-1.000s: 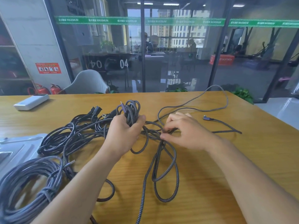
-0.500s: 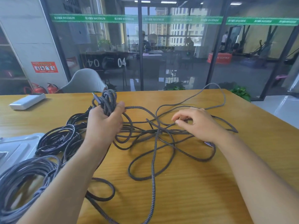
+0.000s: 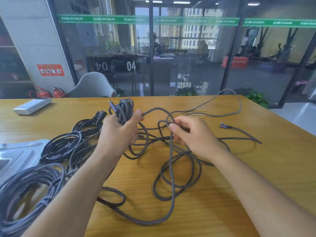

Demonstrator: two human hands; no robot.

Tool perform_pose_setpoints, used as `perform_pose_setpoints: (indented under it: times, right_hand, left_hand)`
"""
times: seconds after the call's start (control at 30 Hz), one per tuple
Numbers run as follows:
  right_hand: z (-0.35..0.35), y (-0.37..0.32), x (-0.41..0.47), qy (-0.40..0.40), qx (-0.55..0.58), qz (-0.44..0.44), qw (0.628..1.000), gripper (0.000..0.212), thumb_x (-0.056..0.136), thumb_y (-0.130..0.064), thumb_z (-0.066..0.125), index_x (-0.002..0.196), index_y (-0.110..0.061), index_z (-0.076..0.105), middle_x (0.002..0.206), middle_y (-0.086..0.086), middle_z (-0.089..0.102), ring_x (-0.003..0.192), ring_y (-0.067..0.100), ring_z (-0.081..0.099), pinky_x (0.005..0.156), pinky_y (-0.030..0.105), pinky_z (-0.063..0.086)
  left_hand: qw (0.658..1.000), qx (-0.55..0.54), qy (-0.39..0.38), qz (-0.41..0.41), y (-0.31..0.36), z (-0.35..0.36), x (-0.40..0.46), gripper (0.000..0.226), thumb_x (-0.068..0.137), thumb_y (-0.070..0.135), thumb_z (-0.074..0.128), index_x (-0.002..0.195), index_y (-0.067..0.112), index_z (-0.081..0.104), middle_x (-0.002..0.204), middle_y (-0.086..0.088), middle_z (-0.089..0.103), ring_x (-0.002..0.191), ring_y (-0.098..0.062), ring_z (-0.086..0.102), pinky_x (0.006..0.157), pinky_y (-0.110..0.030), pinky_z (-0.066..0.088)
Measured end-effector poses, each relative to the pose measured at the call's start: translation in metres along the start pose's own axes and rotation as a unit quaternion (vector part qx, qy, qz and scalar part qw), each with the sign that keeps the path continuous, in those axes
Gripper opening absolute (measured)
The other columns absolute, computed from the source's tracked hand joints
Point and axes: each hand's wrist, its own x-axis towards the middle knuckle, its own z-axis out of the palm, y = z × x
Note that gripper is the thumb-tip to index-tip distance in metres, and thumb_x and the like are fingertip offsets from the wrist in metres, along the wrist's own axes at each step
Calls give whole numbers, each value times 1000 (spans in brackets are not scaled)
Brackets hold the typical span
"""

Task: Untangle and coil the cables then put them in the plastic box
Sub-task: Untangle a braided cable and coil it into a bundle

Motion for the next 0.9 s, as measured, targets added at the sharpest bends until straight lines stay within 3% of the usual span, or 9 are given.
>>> perform_pose_setpoints:
  times: [0.07,0.13,0.27,0.33,0.4,0.5,0.57,0.73,0.9]
  right_hand:
    - [5,3,1,11,-74,-12,997,27,104,-36,58,86,-18,65,68,1,64,65,17,60,65,37,48]
    - [5,2,2,41,-137,-23,989,24,102,-36,60,83,-22,63,59,-5,59,60,16,58,59,34,45]
    - [4,-4,2,77,-219,-51,971,14,100,-40,63,98,-27,68,69,-13,68,73,8,71,62,30,51]
    - [5,-3,0,64,-166,-55,982,11,97,-36,69,105,-33,62,64,-17,58,66,0,63,60,29,46]
    - [6,-2,-2,30,-47,-45,997,16,98,-35,69,108,-32,56,68,-6,63,65,11,62,63,33,48]
    - [1,-9,0,30,122,27,992,14,110,-34,50,105,-23,59,76,6,72,60,17,60,63,31,49]
    - [-6,-11,2,2,145,72,987,13,111,-27,47,113,-23,59,72,9,72,53,21,57,58,34,50]
    - [-10,-12,-4,-234,185,140,944,36,104,-27,63,139,-33,56,79,10,75,63,23,67,62,33,54]
    - [-10,-12,-2,-209,226,173,936,17,100,-20,68,114,-11,66,87,2,72,77,16,69,67,27,56]
  left_hand:
    - [999,-7,-32,7,0,3,-3,46,102,37,63,102,-9,63,60,-10,37,52,-21,36,49,-28,38]
    - [998,-3,-61,10,-1,6,-5,50,99,40,66,103,-10,63,59,-9,37,52,-21,36,50,-31,38]
    - [996,11,-85,6,0,13,-10,26,97,37,71,92,11,72,56,-8,39,50,-22,35,51,-33,37]
    - [997,9,-78,8,-1,15,-10,30,98,33,71,89,4,70,56,-9,38,51,-22,33,51,-34,35]
    - [999,3,-51,4,-1,12,-8,34,100,31,69,88,-1,67,57,-9,37,51,-22,33,51,-33,34]
    - [1000,-26,7,-7,-2,0,-1,40,101,30,67,91,-8,63,55,-5,39,48,-20,35,51,-31,37]
    - [999,-37,31,-8,-3,-6,2,39,102,30,66,90,-7,64,52,-1,40,46,-17,36,50,-27,39]
    - [999,-48,7,2,-2,1,-2,42,103,29,65,91,-12,59,54,-2,36,48,-19,33,49,-28,36]
    - [999,-33,-16,11,-1,5,-4,41,102,28,66,90,-11,60,54,-4,37,47,-20,33,48,-29,35]
